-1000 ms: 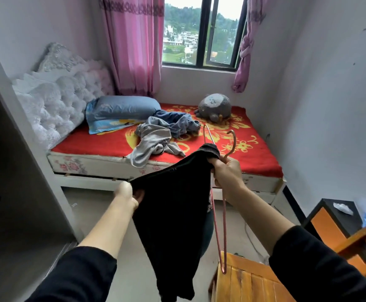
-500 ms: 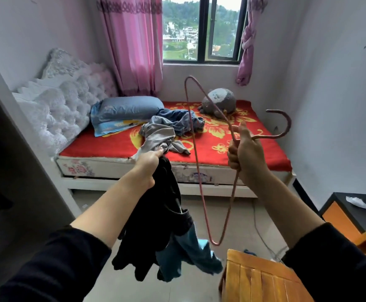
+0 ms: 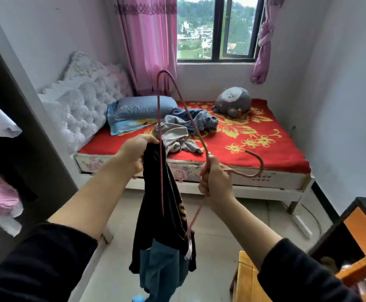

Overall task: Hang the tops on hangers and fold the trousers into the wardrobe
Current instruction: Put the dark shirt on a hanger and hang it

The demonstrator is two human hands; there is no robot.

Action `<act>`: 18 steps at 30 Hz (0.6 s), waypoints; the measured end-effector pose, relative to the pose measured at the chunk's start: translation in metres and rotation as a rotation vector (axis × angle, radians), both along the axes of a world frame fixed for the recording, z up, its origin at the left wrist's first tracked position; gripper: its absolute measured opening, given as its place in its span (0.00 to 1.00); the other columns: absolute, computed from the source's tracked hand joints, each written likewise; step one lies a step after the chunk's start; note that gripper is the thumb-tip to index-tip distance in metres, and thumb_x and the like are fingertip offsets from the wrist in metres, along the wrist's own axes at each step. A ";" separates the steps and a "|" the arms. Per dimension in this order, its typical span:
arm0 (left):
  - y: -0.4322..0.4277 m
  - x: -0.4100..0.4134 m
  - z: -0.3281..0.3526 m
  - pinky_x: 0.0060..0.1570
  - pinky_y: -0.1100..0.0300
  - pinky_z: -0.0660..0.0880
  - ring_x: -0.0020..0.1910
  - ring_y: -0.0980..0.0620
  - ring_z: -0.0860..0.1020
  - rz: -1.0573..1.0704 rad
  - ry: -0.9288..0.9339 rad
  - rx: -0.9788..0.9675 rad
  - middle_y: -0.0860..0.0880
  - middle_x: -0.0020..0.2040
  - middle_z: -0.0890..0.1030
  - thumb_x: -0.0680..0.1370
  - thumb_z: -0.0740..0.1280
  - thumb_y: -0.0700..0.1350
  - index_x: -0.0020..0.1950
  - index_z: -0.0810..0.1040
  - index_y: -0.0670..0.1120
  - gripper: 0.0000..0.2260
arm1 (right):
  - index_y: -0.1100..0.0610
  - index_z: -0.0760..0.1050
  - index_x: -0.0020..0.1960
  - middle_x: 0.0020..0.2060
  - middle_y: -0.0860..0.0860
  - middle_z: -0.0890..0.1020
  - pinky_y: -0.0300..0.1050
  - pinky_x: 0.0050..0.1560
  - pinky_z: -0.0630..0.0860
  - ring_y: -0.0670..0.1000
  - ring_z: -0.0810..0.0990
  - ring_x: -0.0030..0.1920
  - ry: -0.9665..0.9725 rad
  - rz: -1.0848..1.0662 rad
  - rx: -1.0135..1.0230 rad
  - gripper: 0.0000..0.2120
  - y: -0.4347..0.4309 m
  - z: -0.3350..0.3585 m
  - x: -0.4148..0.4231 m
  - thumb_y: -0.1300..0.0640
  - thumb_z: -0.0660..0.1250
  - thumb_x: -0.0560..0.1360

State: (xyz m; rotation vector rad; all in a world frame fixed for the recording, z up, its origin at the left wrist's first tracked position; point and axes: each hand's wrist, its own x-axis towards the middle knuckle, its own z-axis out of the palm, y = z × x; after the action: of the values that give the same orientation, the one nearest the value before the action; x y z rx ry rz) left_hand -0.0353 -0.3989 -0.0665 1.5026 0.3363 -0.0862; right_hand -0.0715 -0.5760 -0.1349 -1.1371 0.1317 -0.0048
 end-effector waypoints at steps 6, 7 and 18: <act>0.043 0.010 -0.007 0.30 0.60 0.78 0.35 0.46 0.78 0.339 -0.167 0.235 0.40 0.40 0.79 0.72 0.66 0.35 0.49 0.81 0.38 0.08 | 0.55 0.70 0.22 0.18 0.51 0.65 0.36 0.20 0.58 0.47 0.61 0.18 -0.112 0.167 -0.491 0.27 -0.016 -0.007 -0.002 0.48 0.59 0.79; 0.049 0.011 -0.011 0.28 0.59 0.79 0.35 0.46 0.79 0.376 -0.192 0.334 0.41 0.38 0.80 0.72 0.67 0.35 0.46 0.82 0.38 0.06 | 0.57 0.70 0.23 0.18 0.50 0.65 0.36 0.19 0.59 0.46 0.61 0.17 -0.152 0.183 -0.559 0.27 -0.019 -0.003 -0.002 0.49 0.58 0.80; 0.092 0.005 -0.052 0.17 0.62 0.74 0.18 0.53 0.77 0.477 -0.078 0.559 0.47 0.28 0.79 0.72 0.69 0.37 0.35 0.82 0.46 0.07 | 0.60 0.72 0.25 0.15 0.46 0.68 0.30 0.20 0.60 0.43 0.65 0.16 -0.328 0.333 -1.082 0.26 -0.034 0.038 0.012 0.52 0.58 0.81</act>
State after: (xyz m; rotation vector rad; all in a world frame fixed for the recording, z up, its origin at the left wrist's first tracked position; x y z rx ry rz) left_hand -0.0298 -0.3070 -0.1180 1.9246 0.6852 0.4798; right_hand -0.0591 -0.6097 -0.0969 -2.2048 -0.4079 0.0383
